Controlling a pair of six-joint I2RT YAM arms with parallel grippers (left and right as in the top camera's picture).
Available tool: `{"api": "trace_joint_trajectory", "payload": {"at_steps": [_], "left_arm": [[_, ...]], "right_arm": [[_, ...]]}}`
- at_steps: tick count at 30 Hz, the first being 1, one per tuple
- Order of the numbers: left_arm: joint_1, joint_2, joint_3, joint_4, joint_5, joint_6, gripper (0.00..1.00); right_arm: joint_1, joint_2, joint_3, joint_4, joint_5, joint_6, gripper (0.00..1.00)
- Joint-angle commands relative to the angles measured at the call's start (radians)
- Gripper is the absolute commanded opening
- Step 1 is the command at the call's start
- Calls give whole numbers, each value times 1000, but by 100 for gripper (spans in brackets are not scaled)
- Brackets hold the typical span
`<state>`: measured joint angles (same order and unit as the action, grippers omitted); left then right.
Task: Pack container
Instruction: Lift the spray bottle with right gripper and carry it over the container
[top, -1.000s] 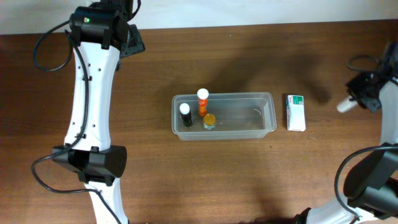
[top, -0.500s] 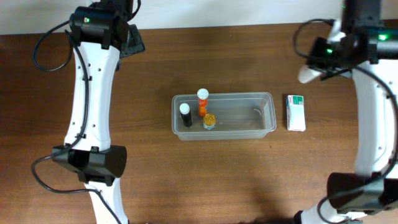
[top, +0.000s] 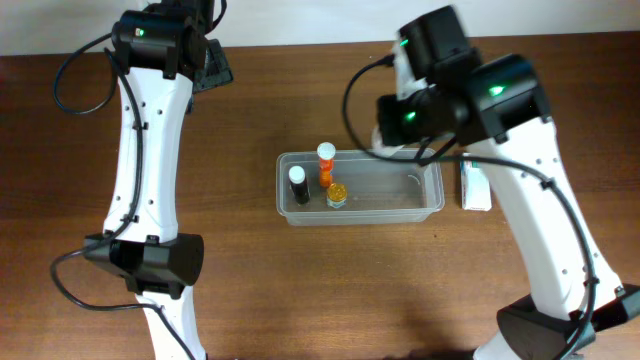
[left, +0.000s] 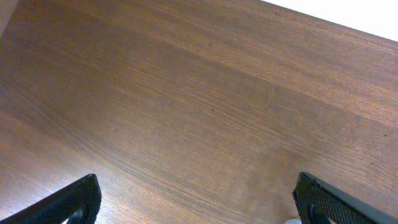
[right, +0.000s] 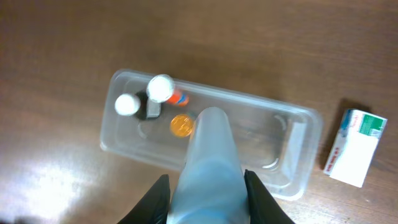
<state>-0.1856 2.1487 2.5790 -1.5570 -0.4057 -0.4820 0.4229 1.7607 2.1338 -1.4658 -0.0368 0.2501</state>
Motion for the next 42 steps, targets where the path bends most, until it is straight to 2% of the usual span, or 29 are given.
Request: {"api": "trace_joint_trajectory", "payload": {"at_steps": [1, 12, 20, 32, 42], "left_arm": [[3, -8, 6, 0, -17, 13, 100], [3, -8, 6, 0, -17, 13, 99], [3, -8, 6, 0, -17, 13, 99], [3, -8, 6, 0, -17, 13, 99], [3, -8, 6, 0, -17, 13, 99]], "right_arm": [[51, -2, -7, -5, 7, -11, 6], [173, -1, -169, 68, 7, -14, 6], [239, -1, -301, 159, 7, -105, 6], [240, 3, -402, 273, 6, -294, 6], [238, 20, -415, 327, 3, -327, 4]]}}
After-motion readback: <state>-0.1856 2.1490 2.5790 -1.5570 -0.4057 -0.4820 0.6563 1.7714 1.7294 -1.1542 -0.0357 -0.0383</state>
